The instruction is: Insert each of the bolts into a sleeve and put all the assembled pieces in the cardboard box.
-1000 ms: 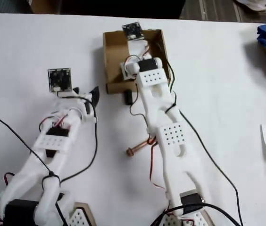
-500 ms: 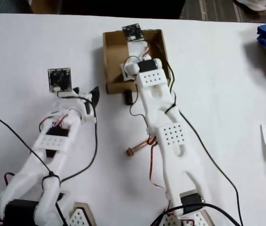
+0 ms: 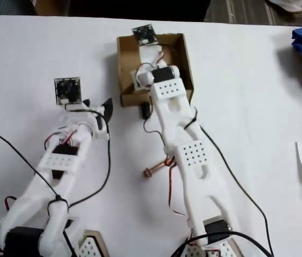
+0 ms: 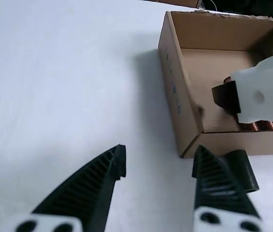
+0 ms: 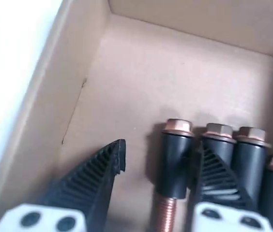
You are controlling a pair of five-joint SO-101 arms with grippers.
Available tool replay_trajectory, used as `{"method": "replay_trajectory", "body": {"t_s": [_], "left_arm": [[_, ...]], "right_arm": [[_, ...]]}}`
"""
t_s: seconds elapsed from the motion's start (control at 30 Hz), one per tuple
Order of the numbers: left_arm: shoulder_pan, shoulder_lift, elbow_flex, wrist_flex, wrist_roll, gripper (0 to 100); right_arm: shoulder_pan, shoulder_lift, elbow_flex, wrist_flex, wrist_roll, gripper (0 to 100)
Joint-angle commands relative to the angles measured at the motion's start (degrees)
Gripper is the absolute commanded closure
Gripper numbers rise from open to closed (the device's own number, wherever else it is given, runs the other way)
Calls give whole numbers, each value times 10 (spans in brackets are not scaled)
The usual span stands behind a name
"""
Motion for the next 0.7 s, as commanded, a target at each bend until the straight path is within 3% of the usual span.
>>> {"method": "replay_trajectory", "body": {"t_s": [0.0,0.2,0.37,0.57,0.67], "left_arm": [[-2,-21,-2,-9,5,759],[-2,-21,-2,-9,5,759],[-2,-21,-2,-8,5,759],[-2,-21,-2,-8,5,759],[-2,-21,-2,-8,5,759]], "right_arm": [[-7,-26,-45,18,-4,772],[-22,-62,-143,157,-4,773],[20,-77,-190,335,-2,789],[25,-129,-135,366,-6,793],[13,-191,-83,366,-63,793]]}}
